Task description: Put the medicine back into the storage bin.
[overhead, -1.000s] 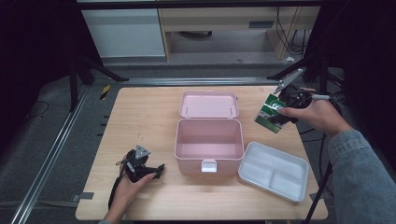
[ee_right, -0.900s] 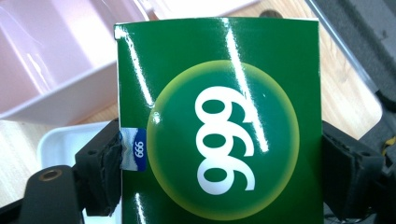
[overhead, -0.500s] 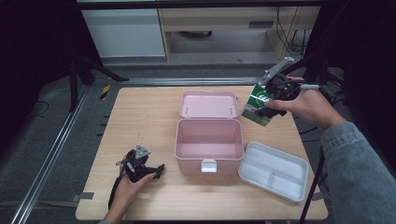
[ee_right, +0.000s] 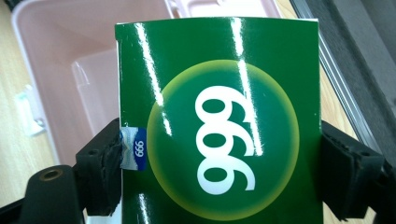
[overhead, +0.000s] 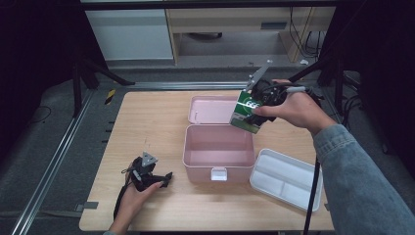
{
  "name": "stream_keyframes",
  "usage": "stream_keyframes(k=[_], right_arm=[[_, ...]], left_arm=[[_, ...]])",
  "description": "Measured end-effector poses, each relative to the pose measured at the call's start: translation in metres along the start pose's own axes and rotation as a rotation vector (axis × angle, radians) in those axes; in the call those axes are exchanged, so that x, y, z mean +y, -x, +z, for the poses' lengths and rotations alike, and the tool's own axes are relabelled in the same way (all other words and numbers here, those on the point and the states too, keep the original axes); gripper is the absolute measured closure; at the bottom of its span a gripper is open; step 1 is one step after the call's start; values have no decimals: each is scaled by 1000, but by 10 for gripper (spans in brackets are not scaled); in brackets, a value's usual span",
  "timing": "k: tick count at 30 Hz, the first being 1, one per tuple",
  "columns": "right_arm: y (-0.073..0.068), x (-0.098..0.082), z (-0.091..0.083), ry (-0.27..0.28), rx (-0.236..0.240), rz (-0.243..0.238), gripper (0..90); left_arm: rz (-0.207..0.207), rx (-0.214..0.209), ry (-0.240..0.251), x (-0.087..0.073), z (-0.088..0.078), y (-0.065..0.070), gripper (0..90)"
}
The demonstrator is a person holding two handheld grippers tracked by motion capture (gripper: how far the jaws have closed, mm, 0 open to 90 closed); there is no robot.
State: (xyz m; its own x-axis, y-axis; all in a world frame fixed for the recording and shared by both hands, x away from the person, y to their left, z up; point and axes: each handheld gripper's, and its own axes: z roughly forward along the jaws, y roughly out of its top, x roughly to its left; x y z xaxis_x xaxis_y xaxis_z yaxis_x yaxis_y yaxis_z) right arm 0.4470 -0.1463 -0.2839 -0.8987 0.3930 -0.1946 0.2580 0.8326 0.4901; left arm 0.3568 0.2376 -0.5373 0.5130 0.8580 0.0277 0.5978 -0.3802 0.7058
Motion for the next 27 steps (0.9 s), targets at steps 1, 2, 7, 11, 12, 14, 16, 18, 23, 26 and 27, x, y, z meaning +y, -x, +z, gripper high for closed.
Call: stream_keyframes(k=[1, 2, 7, 11, 12, 14, 16, 18, 23, 26, 27], right_arm=[[-5, 8, 3, 0, 9, -18, 174], [-5, 8, 3, 0, 9, -18, 174], [-14, 23, 10, 2, 31, -50, 174], [-23, 35, 20, 5, 52, -80, 174], [-24, 37, 21, 3, 55, -84, 174], [-25, 38, 23, 2, 59, -87, 174], [-28, 42, 26, 3, 64, -96, 174], [-30, 45, 29, 6, 73, -104, 174], [-37, 52, 36, 6, 92, -122, 174], [-40, 54, 38, 5, 101, -129, 174], [-41, 55, 39, 5, 102, -131, 174]], left_arm=[[0, 0, 0, 0, 0, 0, 16], [0, 0, 0, 0, 0, 0, 16], [0, 0, 0, 0, 0, 0, 16], [0, 0, 0, 0, 0, 0, 17], [0, 0, 0, 0, 0, 0, 16], [0, 0, 0, 0, 0, 0, 17], [1, 0, 0, 0, 0, 0, 17], [1, 0, 0, 0, 0, 0, 16], [0, 0, 0, 0, 0, 0, 17], [0, 0, 0, 0, 0, 0, 16], [0, 0, 0, 0, 0, 0, 17]])
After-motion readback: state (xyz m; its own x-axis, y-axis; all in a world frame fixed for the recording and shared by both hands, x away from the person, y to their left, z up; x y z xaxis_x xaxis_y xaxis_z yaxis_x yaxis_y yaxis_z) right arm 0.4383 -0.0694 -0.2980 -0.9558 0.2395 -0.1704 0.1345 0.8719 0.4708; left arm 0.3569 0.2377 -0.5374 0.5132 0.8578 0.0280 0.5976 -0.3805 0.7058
